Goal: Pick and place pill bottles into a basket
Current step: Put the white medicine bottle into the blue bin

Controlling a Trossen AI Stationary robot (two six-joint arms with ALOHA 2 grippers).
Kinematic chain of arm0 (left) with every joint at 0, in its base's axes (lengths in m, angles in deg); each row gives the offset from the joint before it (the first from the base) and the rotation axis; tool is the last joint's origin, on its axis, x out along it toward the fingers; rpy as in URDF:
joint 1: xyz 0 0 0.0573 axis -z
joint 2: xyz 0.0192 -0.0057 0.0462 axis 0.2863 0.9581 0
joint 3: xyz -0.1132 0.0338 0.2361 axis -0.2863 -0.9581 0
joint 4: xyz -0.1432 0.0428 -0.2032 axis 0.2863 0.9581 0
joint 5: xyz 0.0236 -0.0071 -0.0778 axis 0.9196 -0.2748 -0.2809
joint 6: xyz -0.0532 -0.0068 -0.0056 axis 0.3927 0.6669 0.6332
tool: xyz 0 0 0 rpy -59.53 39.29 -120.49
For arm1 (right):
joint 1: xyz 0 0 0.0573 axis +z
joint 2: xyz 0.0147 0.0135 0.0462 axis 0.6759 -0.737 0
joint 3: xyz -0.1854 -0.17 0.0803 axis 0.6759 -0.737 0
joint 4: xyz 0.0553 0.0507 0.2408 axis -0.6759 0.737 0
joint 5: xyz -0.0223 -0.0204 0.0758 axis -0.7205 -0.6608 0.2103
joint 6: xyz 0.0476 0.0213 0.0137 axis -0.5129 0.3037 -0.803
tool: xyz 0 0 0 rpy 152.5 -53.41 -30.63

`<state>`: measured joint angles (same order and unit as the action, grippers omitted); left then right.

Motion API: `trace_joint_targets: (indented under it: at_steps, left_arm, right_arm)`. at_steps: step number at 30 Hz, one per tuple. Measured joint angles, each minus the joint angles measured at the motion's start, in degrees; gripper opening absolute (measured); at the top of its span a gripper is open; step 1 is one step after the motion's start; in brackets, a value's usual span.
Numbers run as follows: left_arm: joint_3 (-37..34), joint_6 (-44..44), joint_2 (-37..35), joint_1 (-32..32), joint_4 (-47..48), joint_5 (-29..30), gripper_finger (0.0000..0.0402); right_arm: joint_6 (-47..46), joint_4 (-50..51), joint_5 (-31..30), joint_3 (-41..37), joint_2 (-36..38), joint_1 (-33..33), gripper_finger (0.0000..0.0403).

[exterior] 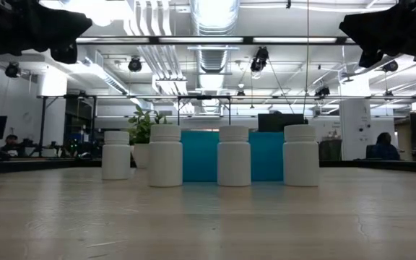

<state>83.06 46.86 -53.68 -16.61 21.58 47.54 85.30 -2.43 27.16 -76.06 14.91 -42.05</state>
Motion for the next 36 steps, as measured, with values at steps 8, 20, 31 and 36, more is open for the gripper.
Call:
trace_joint_targets:
  at_steps: [8, 20, 31, 36]
  left_arm:
    - [-0.07, -0.70, 0.24, 0.00, -0.31, 0.01, 0.0061]
    - [0.04, -2.99, 1.14, 0.00, -0.45, 0.04, 0.0062]
    - [2.93, -2.86, 5.68, 0.00, -0.69, -0.05, 0.0150]
    - [2.69, 1.93, 6.61, 0.00, -1.34, -0.21, 0.0190]
  right_arm:
    - [0.04, -0.04, 0.04, 0.00, 0.00, -0.01, 0.0068]
    - [2.71, 0.07, -5.88, -0.02, -0.09, 0.01, 0.0091]
    - [1.48, -0.30, -6.29, -0.04, -0.35, -0.01, 0.0174]
    - [1.15, -0.33, -6.08, -0.04, -0.35, -0.01, 0.0195]
